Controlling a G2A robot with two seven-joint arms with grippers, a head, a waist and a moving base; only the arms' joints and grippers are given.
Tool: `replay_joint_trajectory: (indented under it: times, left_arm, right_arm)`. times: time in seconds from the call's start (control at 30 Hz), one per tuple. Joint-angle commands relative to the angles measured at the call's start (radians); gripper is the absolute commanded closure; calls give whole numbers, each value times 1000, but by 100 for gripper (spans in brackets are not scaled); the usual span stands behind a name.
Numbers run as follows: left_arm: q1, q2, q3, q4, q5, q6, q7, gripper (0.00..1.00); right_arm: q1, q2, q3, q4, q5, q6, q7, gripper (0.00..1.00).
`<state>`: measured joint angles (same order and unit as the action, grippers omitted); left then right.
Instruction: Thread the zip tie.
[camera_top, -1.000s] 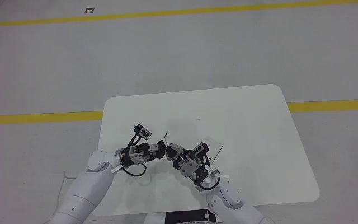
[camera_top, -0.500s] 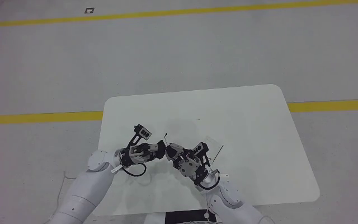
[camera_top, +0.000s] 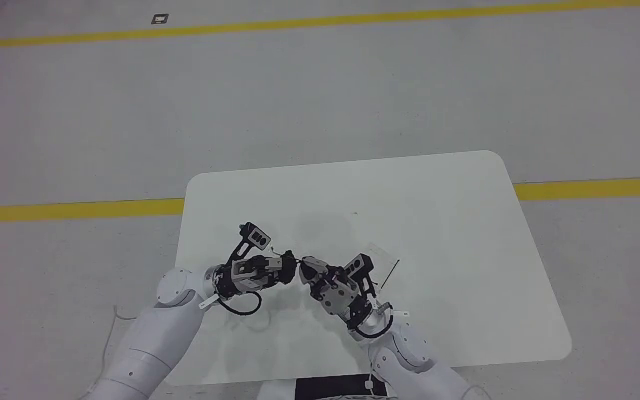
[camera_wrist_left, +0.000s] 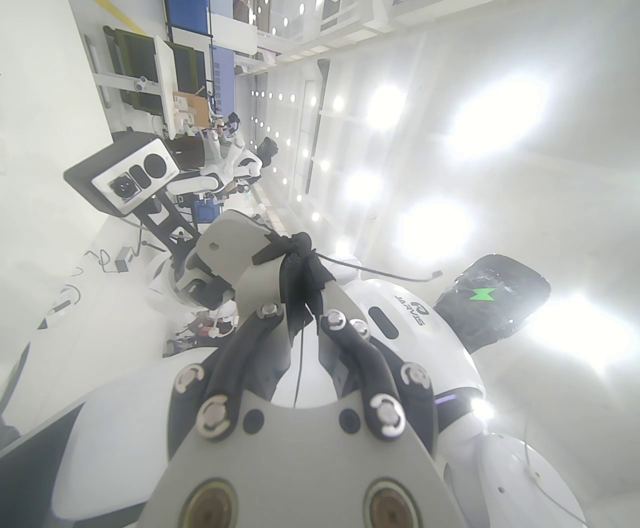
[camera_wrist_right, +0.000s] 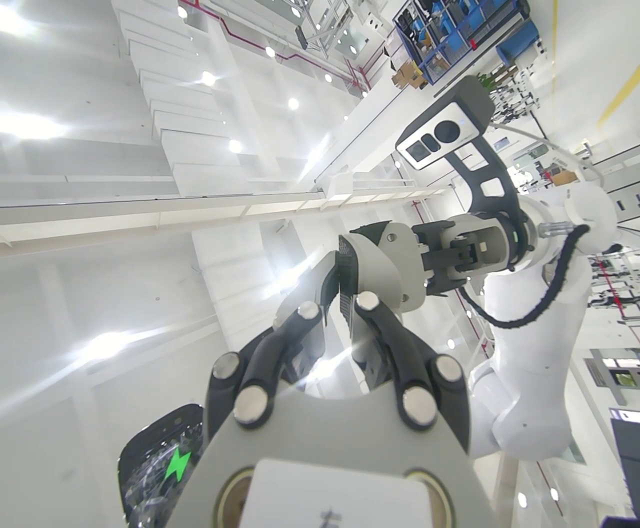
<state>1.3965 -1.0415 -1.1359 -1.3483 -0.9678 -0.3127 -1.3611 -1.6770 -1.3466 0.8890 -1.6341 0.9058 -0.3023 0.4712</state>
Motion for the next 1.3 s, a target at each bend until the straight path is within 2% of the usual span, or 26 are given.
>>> replay_joint_trajectory:
  times: [0.0,0.47,0.5,0.53,0.57,0.63,0.8,1.17,1.27]
  left_arm:
    - [0,0,0,0,0,0,0,100]
    - [0,0,0,0,0,0,0,100]
    - [0,0,0,0,0,0,0,100]
    - [0,0,0,0,0,0,0,100]
    - [0,0,0,0,0,0,0,100]
    - [0,0,0,0,0,0,0,100]
    - [0,0,0,0,0,0,0,100]
    - [0,0,0,0,0,0,0,100]
    - [0,0,0,0,0,0,0,100]
  right_arm:
    - [-1,0,1,0,-3,-1,-1,100]
    - [-16,3,13,-5,-39,-5,-5,100]
    - [-17,3,13,-6,-40,-6,-5,89]
    - [-18,3,13,-8,-42,-6,-4,70]
    - [-18,3,12,-9,-43,-6,-4,64]
    - [-19,3,12,-11,-45,-7,-4,62]
    - [-23,3,12,-16,-49,-11,-4,65]
    - [-25,0,11,-22,-45,-26,-4,80]
    - [-25,-1,8,-22,-41,-27,-3,81]
